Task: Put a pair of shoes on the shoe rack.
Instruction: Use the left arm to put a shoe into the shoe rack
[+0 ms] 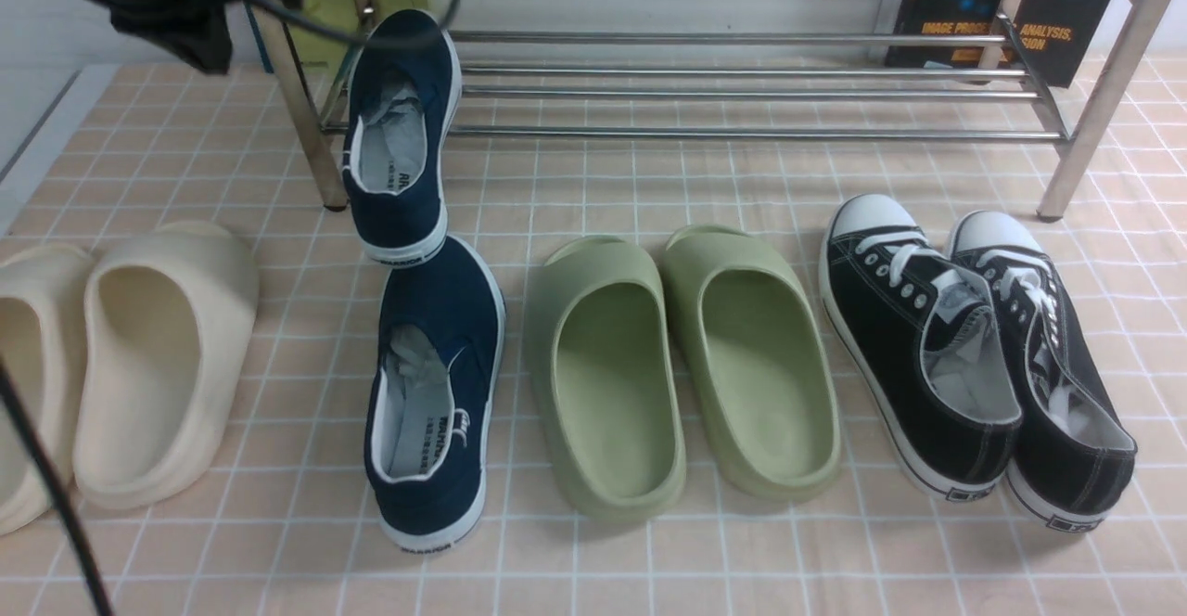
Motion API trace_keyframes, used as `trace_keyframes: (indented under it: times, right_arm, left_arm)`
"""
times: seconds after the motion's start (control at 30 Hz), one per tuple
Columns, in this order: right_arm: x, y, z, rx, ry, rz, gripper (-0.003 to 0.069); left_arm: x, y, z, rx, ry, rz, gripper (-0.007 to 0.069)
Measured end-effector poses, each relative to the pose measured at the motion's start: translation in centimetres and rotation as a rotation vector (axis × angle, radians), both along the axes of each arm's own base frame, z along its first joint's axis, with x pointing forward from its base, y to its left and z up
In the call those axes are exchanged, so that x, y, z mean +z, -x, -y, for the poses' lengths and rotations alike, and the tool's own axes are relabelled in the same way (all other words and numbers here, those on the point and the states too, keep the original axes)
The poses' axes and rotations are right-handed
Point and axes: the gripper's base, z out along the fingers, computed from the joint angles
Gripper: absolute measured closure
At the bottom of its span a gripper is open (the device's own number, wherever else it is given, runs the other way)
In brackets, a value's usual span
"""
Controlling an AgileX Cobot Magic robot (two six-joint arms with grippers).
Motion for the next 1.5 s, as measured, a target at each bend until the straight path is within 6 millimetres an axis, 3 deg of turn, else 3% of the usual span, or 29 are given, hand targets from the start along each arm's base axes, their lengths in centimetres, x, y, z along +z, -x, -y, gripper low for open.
trace_keyframes:
  times: [0.13, 0.17, 0.23, 0.33, 0.43, 0.57, 0.67, 0.9, 1.13, 1.37, 1.5]
  right_arm:
    - [0.0, 0.0, 0.0, 0.000, 0.000, 0.000, 0.0421]
    - [0.0, 0.0, 0.0, 0.000, 0.000, 0.000, 0.0421]
    - [0.0, 0.0, 0.0, 0.000, 0.000, 0.000, 0.0421]
    - [0.0, 0.0, 0.0, 0.000, 0.000, 0.000, 0.0421]
    - [0.0, 0.0, 0.0, 0.000, 0.000, 0.000, 0.0421]
    - [0.0, 0.0, 0.0, 0.000, 0.000, 0.000, 0.0421]
    - [0.0, 0.0, 0.0, 0.000, 0.000, 0.000, 0.0421]
    - [0.0, 0.0, 0.0, 0.000, 0.000, 0.000, 0.0421]
    - [0.0, 0.0, 0.0, 0.000, 0.000, 0.000, 0.0421]
    - [0.0, 0.0, 0.0, 0.000, 0.000, 0.000, 0.0420]
    - [0.0, 0.0, 0.0, 0.000, 0.000, 0.000, 0.0420]
  left_arm:
    - [-2.3, 3.1, 2.3, -0.088, 0.032, 0.074, 0.0622]
    - [-4.1, 4.2, 2.9, -0.093, 0.064, 0.091, 0.0622]
    - [-4.9, 4.5, 2.9, -0.080, 0.081, 0.094, 0.0622]
    - [-8.0, 4.9, 2.6, -0.007, 0.108, 0.009, 0.0622]
    - [-9.4, 4.6, 2.6, 0.010, 0.105, -0.030, 0.0619]
    - [-12.6, 1.9, 2.0, 0.060, 0.137, -0.043, 0.0612]
    - [-13.7, 0.3, 1.3, 0.096, 0.159, -0.069, 0.0612]
    - [-12.2, -2.9, 1.9, 0.033, 0.208, -0.038, 0.0609]
    - [-12.0, -5.0, 2.4, 0.017, 0.202, -0.073, 0.0609]
    - [-6.6, -7.2, 0.8, 0.054, 0.151, 0.117, 0.0608]
    - [-5.9, -7.4, 0.0, 0.089, 0.089, 0.140, 0.0608]
